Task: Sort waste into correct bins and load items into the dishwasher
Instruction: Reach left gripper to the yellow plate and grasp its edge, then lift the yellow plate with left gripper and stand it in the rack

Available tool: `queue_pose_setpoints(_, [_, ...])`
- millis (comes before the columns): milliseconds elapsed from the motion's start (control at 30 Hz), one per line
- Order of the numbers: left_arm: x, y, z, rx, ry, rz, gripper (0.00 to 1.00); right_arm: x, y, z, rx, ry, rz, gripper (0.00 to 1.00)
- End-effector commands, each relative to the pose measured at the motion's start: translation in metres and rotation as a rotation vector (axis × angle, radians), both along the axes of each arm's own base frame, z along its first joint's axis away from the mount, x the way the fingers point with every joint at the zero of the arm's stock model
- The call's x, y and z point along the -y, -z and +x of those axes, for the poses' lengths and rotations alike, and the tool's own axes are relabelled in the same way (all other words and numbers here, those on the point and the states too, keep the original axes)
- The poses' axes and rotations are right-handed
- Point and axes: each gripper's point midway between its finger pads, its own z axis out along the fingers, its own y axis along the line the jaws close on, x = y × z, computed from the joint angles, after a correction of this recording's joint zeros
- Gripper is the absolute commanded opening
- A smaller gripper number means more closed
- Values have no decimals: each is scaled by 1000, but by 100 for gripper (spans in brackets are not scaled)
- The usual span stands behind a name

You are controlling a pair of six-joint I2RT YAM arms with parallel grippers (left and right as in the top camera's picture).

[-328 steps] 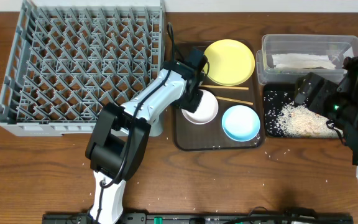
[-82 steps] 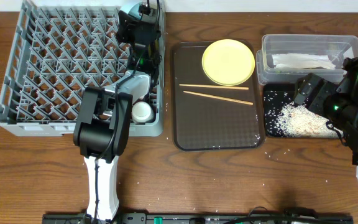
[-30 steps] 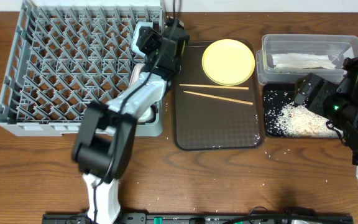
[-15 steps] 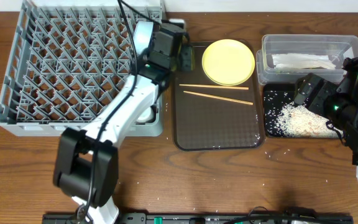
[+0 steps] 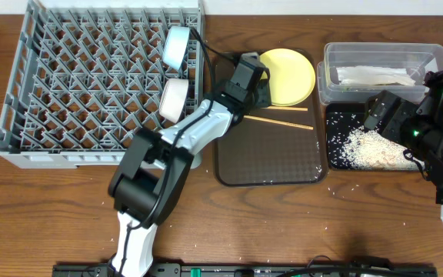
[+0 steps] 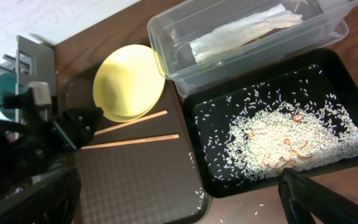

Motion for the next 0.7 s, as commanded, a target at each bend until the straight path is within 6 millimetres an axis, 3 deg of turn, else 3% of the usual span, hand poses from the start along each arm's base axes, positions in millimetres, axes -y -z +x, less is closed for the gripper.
queue_pose_setpoints(0, [-10,10,10,5,-76,15,54,2,-2,0,3,12,4,99])
queue_pose_setpoints(400, [-3,50,16,12,-66,26,53,2,-2,0,3,12,4,99])
queue_pose_setpoints(567, [-3,56,17,11,-66,27,48,2,-2,0,3,12,4,99])
queue_pose_setpoints(667, [-4,56,17,13,-69,29,40,2,-2,0,3,12,4,99])
